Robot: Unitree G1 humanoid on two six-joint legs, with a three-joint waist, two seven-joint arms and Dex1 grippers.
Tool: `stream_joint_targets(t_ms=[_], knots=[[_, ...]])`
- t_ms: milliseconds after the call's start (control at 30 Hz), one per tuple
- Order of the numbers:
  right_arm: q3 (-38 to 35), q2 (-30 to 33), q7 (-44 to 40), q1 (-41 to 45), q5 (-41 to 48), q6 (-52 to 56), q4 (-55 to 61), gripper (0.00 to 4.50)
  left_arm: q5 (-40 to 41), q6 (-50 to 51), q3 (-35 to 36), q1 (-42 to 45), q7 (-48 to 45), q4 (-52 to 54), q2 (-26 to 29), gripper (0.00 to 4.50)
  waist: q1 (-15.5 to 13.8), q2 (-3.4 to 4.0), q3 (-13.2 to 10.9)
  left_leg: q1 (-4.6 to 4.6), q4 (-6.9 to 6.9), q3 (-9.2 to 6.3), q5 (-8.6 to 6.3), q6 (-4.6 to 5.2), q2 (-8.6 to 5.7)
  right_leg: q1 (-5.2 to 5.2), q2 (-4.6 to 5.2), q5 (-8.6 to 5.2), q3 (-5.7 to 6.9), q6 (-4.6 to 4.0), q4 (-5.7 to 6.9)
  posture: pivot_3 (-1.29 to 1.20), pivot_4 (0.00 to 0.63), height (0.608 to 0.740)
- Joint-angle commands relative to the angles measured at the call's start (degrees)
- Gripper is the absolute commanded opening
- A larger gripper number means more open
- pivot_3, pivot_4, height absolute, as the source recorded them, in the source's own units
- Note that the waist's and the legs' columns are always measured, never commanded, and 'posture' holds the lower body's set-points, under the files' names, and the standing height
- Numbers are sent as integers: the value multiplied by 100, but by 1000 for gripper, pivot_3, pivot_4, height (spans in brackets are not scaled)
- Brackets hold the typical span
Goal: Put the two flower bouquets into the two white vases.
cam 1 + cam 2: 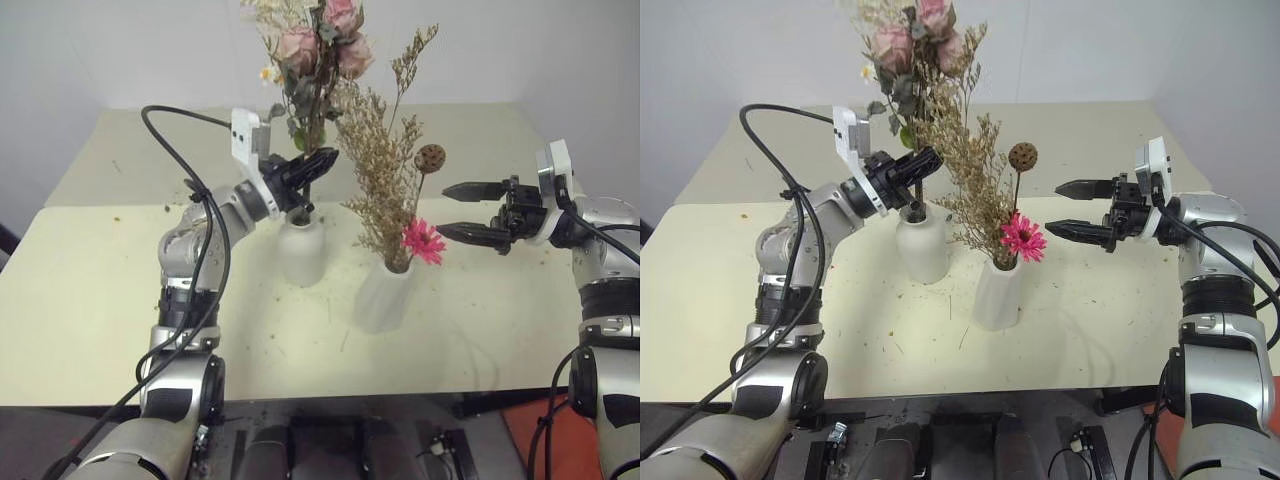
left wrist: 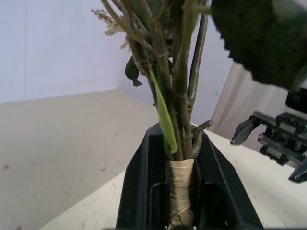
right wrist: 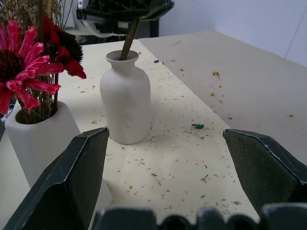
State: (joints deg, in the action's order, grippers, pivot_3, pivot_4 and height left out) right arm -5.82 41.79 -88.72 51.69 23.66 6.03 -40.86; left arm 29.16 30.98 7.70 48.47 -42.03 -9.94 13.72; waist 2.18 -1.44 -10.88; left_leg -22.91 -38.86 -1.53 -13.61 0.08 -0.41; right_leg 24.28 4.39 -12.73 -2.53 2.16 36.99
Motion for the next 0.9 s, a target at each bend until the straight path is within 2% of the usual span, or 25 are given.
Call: stream_joint_targets(t_ms=[33,433,467,500,700,833,867,900], knots=[[-126,74,-92,247,10,-52,-43,4500,-24,-306,-63,-11,-29,330,27,203,-4,0,0,0,0,0,0,0,0,0,0,0,0,0,0,0,150,740],[-105,38,-156,408,-70,-142,-269,4500,-71,-543,-197,-283,90,454,63,203,-5,0,0,0,0,0,0,0,0,-1,0,0,0,0,-1,0,150,740],[-105,36,-156,414,-75,-148,-280,4500,-44,-490,-197,-285,88,469,82,912,-4,0,0,0,0,0,0,0,0,-1,0,0,0,0,-1,0,150,740],[-106,36,-157,417,-78,-157,-292,4500,-21,-454,-199,-288,77,487,101,1073,-4,0,0,0,0,0,0,0,0,-1,0,0,0,0,-1,0,150,740],[-106,25,-156,433,-91,-191,-336,4500,35,-278,-196,-324,144,697,216,2999,-3,0,0,0,0,0,0,0,0,-1,-1,0,0,0,-2,0,150,740],[-101,22,-165,439,-98,-196,-343,4500,222,155,-113,-542,205,1255,483,4270,15,0,0,0,1,-1,0,0,2,0,-1,0,0,0,-1,0,150,740],[-100,22,-169,443,-100,-197,-348,4500,295,270,-78,-621,209,1409,560,4452,22,0,0,1,2,-1,0,0,4,0,-2,0,0,0,-1,0,150,740],[-98,22,-175,450,-105,-202,-362,4500,385,422,-28,-710,217,1573,661,4452,29,0,0,1,2,-2,0,0,6,0,-3,0,0,0,-1,0,150,740]])
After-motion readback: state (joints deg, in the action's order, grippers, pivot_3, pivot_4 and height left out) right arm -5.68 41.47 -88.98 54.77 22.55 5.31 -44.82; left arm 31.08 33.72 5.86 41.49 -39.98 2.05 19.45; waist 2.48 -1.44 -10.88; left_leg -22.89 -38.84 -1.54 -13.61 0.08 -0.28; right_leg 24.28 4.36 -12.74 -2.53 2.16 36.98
